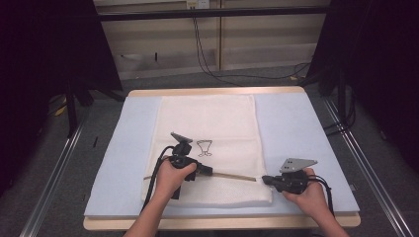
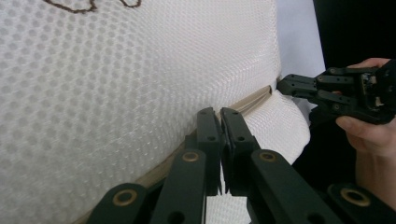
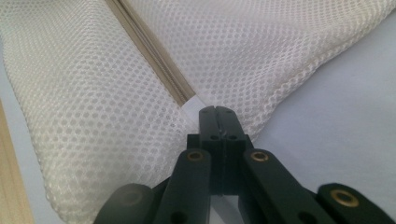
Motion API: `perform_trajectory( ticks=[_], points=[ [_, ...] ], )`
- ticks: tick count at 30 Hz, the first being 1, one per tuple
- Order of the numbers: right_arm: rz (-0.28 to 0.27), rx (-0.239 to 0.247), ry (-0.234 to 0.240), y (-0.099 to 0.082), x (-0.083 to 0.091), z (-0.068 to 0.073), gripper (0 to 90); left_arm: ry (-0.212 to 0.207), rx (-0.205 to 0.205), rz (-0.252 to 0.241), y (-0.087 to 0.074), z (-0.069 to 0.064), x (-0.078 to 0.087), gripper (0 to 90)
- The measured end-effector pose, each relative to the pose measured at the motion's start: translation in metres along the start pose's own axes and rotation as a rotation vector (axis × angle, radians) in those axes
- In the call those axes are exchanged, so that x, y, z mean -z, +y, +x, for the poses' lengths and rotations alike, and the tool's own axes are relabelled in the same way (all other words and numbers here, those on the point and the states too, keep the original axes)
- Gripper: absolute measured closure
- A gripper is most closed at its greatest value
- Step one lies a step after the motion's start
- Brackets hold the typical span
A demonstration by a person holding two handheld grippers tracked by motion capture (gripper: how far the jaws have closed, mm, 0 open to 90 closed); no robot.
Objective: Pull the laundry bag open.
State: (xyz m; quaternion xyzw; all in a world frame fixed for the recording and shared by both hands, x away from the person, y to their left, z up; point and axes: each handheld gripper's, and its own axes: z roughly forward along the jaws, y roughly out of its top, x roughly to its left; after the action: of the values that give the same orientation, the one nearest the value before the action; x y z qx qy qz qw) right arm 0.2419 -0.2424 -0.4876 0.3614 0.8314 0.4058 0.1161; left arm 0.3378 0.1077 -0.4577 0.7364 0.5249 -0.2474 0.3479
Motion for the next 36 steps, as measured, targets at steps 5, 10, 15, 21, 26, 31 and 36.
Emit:
perform_trajectory(
  ticks=[5, 10, 15, 21, 26, 31, 36],
  points=[
    [0.002, 0.001, -0.003, 0.0, 0.0, 0.0, 90.0, 0.008, -0.007, 0.008, 0.0, 0.001, 0.001, 87.4],
    [0.0, -0.002, 0.0, 0.0, 0.0, 0.0, 90.0, 0.006, -0.002, 0.007, 0.0, 0.003, 0.006, 87.4],
    [0.001, -0.001, -0.003, 0.0, 0.0, 0.0, 90.0, 0.007, 0.005, 0.0, -0.001, 0.005, 0.009, 87.4],
    [-0.001, -0.002, 0.0, 0.0, 0.0, 0.0, 90.0, 0.005, 0.009, -0.01, -0.002, 0.01, 0.017, 87.4],
    [-0.001, -0.002, 0.0, 0.0, 0.0, 0.0, 90.0, 0.015, 0.012, -0.02, -0.003, 0.012, 0.021, 87.4],
    [-0.001, -0.002, 0.0, 0.0, 0.0, 0.0, 90.0, 0.015, 0.016, -0.025, -0.004, 0.014, 0.024, 87.4],
    [0.001, -0.001, -0.003, 0.0, 0.0, 0.0, 90.0, 0.02, 0.011, -0.024, -0.004, 0.016, 0.025, 87.4]
  ],
)
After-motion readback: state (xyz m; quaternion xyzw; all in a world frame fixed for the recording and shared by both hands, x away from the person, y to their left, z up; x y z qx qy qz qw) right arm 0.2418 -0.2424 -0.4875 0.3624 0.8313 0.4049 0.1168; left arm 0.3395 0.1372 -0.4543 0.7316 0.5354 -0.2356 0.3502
